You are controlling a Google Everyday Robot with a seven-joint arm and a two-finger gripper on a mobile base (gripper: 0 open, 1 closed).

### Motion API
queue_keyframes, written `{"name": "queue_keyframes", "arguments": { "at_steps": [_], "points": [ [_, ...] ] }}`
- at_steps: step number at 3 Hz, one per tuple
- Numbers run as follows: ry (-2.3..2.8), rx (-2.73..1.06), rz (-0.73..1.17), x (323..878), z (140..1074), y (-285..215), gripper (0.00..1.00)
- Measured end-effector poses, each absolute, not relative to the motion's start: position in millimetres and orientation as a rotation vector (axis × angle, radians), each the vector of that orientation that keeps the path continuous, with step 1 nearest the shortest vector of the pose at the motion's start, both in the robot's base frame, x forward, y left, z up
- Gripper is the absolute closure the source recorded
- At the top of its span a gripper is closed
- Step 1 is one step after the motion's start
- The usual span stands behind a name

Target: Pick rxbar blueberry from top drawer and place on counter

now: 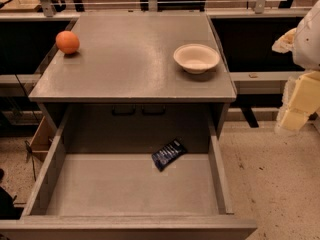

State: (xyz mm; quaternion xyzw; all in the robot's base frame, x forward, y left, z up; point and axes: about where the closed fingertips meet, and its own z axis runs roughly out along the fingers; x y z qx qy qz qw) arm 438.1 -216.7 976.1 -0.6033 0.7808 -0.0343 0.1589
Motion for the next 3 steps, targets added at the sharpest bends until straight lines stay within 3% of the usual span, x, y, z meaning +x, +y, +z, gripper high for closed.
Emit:
{"name": "queue_keyframes", "arguments": {
  "at_steps": [1, 3],
  "points": [
    [2.226, -1.724, -0.102, 438, 976, -215, 0.00],
    [2.134, -1.795, 0.135, 436, 898, -159, 0.00]
  ]
}}
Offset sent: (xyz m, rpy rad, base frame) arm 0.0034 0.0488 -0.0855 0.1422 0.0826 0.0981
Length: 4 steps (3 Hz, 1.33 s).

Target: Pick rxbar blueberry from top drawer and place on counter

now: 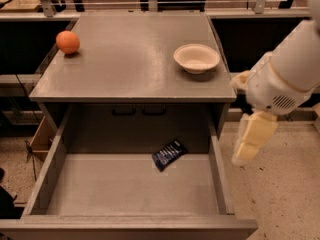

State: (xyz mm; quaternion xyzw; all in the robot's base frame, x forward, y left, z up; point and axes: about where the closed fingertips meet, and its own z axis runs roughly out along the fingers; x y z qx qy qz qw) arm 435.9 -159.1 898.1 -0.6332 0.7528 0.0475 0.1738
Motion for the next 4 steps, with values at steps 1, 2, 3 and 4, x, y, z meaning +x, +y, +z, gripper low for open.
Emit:
{"name": "queue_keyframes", "arguments": {
  "at_steps": [1, 2, 3, 4],
  "points": [
    [2.066, -1.864, 0.304, 426, 826, -107, 0.00],
    [2.029, -1.878, 0.463, 419, 742, -49, 0.00],
    [2.018, -1.854, 0.527, 420, 701, -15, 0.00],
    [2.033, -1.814, 0.545, 435, 666, 11, 0.00]
  ]
}}
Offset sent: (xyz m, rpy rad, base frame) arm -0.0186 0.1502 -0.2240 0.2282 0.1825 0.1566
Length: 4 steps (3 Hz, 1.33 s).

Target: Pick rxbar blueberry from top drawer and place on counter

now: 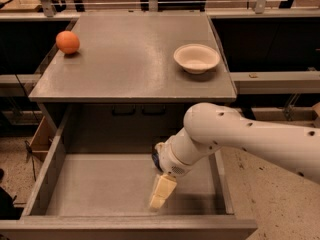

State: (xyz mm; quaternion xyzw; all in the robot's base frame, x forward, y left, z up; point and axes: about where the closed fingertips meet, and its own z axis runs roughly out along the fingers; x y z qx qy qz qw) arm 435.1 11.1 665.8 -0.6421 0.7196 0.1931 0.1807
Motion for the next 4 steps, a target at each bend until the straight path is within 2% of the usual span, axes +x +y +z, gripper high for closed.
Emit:
{"name": "queue_keyframes", "arguments": {
  "at_steps": [2, 4],
  "points": [
    [2.117, -1.749, 0.503, 498, 610, 12, 0.00],
    [2.098, -1.710, 0.472, 495, 617, -4, 0.00]
  ]
}}
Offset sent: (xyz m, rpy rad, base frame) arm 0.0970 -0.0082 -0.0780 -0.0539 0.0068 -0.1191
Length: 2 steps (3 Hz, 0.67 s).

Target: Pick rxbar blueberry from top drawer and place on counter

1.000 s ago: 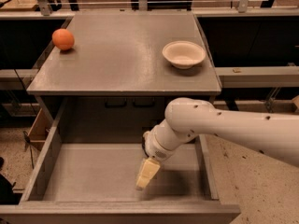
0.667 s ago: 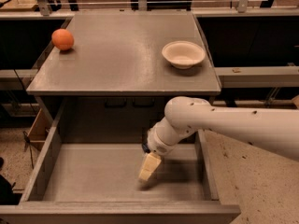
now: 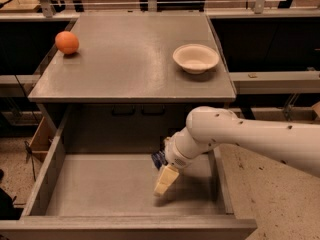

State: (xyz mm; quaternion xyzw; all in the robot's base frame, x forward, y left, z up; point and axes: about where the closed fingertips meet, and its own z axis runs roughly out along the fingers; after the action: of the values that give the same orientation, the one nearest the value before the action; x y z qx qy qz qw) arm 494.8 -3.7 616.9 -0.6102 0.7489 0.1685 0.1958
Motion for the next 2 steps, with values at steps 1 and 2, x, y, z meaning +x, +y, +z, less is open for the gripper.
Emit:
{"name": "queue_keyframes", "arguments": {
  "at_steps": [1, 2],
  "points": [
    [2.073, -1.652, 0.406, 501, 625, -31, 0.00],
    [2.047, -1.614, 0.368, 512, 622, -49, 0.00]
  ]
}}
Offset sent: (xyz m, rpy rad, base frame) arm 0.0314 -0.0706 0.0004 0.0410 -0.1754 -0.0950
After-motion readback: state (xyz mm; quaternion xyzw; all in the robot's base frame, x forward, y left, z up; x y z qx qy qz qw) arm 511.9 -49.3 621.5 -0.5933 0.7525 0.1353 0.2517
